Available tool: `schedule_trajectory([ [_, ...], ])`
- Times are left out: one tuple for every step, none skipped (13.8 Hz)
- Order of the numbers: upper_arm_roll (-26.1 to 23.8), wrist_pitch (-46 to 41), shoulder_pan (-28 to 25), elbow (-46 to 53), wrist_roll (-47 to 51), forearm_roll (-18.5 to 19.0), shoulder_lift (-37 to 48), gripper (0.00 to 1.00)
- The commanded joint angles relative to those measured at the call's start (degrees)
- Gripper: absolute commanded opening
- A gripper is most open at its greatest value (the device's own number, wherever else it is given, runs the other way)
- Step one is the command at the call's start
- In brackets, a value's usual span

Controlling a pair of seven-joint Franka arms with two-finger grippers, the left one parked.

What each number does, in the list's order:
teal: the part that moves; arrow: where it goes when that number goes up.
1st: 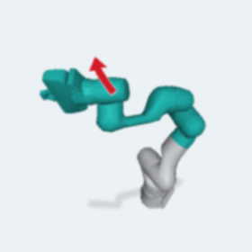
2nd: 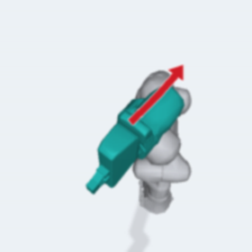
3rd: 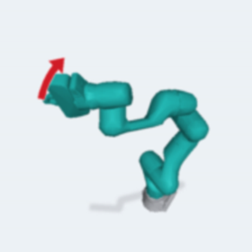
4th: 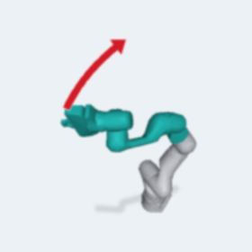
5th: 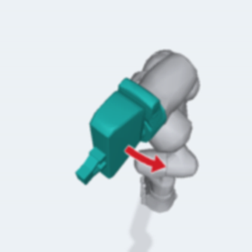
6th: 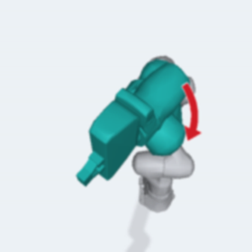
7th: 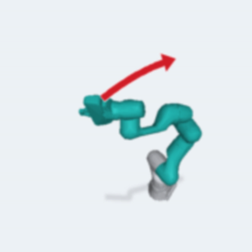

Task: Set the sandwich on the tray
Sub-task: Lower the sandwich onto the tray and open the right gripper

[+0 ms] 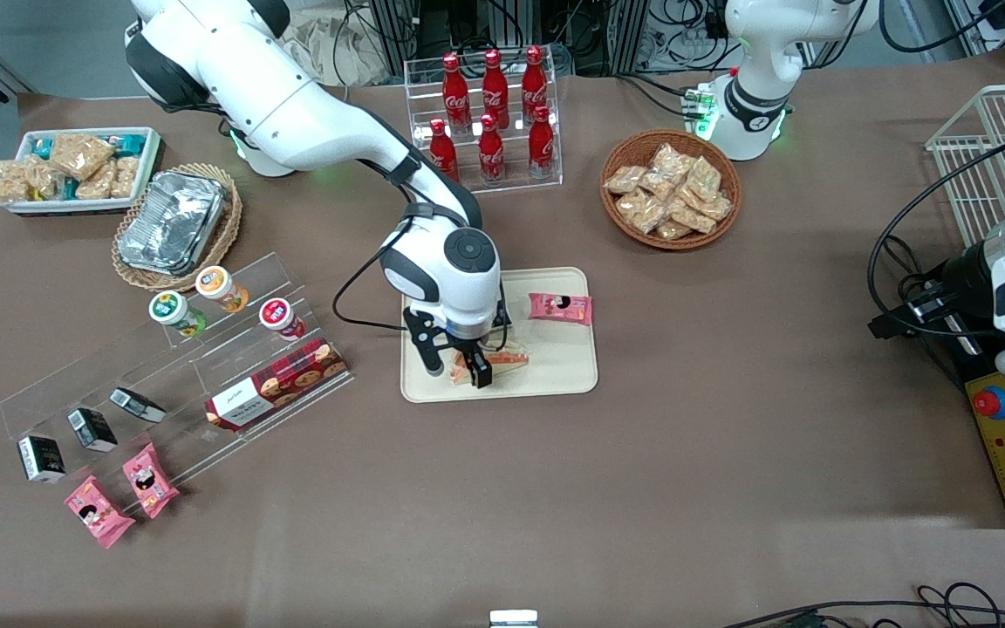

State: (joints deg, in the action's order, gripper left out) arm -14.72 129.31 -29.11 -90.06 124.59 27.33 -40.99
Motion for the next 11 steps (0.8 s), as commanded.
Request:
schedule_trajectory([
  [-1.71, -3.98, 1.15, 1.29, 0.3, 0.36, 3.62, 1.0],
  [-1.72, -4.76, 1.33, 1.29, -0.4, -0.25, 5.12, 1.0],
  [-1.72, -6.34, 1.77, 1.29, -3.01, -1.65, 6.96, 1.0],
  [-1.72, -8.44, 2.47, 1.29, -7.04, -4.19, 9.07, 1.0],
  [-1.72, -10.38, 3.17, 1.29, -11.61, -5.95, 11.35, 1.0],
  [-1.72, -12.57, 4.31, 1.29, -15.74, -6.58, 13.63, 1.0],
  [-1.72, -15.2, 5.45, 1.29, -20.13, -6.76, 15.92, 1.0],
  [-1.72, -18.01, 6.51, 1.2, -25.92, -6.76, 18.2, 1.0],
  [-1.72, -20.74, 7.74, 1.12, -32.94, -6.85, 20.32, 1.0],
  [-1.72, -23.12, 9.05, 0.85, -39.62, -6.85, 22.16, 1.0],
  [-1.72, -24.79, 10.28, 0.68, -46.13, -6.85, 23.84, 1.0],
])
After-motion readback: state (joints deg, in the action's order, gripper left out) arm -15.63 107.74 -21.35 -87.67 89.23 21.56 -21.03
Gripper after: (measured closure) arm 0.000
